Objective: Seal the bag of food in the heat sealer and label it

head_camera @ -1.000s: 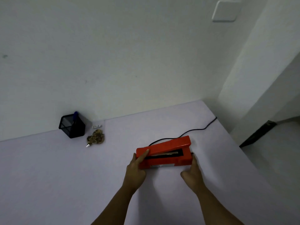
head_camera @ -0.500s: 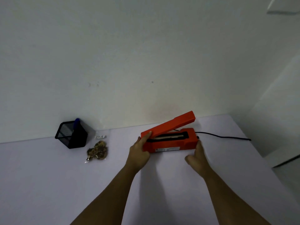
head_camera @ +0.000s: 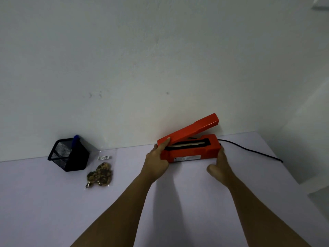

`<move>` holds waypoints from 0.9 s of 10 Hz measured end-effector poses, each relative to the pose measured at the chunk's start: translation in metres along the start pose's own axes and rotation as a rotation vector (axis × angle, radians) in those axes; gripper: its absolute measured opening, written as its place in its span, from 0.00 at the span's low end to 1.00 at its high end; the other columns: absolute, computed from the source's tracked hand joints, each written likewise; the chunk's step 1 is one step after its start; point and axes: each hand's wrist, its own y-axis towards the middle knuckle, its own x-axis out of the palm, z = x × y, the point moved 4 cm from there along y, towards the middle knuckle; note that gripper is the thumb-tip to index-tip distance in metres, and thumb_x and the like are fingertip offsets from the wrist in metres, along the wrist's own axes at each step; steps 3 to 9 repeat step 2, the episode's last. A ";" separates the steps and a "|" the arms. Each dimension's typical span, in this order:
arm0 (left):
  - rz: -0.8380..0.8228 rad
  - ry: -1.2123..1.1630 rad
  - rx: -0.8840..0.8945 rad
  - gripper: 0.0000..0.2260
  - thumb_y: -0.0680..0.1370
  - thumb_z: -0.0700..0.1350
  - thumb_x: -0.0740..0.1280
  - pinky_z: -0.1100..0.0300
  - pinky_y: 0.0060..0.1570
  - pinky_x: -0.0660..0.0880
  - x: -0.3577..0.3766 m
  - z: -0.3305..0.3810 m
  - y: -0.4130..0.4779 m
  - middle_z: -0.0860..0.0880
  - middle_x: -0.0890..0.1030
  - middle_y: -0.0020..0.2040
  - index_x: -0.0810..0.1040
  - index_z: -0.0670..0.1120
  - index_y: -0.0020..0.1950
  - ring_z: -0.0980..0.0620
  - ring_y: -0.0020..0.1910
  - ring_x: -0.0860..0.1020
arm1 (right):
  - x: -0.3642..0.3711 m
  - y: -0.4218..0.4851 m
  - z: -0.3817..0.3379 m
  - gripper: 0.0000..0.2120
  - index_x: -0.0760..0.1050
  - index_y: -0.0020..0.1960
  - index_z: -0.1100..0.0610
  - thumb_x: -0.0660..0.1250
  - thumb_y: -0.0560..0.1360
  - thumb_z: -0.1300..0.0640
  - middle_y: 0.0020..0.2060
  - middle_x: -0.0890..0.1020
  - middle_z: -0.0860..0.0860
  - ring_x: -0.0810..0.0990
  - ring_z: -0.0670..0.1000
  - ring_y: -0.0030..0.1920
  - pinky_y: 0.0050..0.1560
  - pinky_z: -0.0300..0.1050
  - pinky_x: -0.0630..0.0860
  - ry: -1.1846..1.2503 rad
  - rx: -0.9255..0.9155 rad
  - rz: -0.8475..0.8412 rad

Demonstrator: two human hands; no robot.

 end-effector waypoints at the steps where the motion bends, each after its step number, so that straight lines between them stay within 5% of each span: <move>1: -0.024 0.028 0.014 0.35 0.74 0.31 0.57 0.52 0.61 0.73 -0.001 0.000 0.000 0.42 0.70 0.68 0.56 0.60 0.74 0.40 0.59 0.74 | -0.004 0.003 -0.006 0.48 0.37 0.75 0.52 0.65 0.68 0.69 0.74 0.56 0.58 0.62 0.60 0.70 0.66 0.58 0.68 -0.048 0.004 -0.038; 2: -0.032 0.039 -0.003 0.39 0.71 0.31 0.58 0.49 0.61 0.73 -0.004 -0.002 -0.003 0.40 0.61 0.74 0.50 0.60 0.75 0.37 0.61 0.73 | -0.007 -0.004 -0.008 0.45 0.34 0.75 0.58 0.64 0.72 0.67 0.76 0.48 0.57 0.56 0.59 0.73 0.71 0.54 0.60 -0.216 0.040 -0.013; 9: -0.032 0.039 -0.003 0.39 0.71 0.31 0.58 0.49 0.61 0.73 -0.004 -0.002 -0.003 0.40 0.61 0.74 0.50 0.60 0.75 0.37 0.61 0.73 | -0.007 -0.004 -0.008 0.45 0.34 0.75 0.58 0.64 0.72 0.67 0.76 0.48 0.57 0.56 0.59 0.73 0.71 0.54 0.60 -0.216 0.040 -0.013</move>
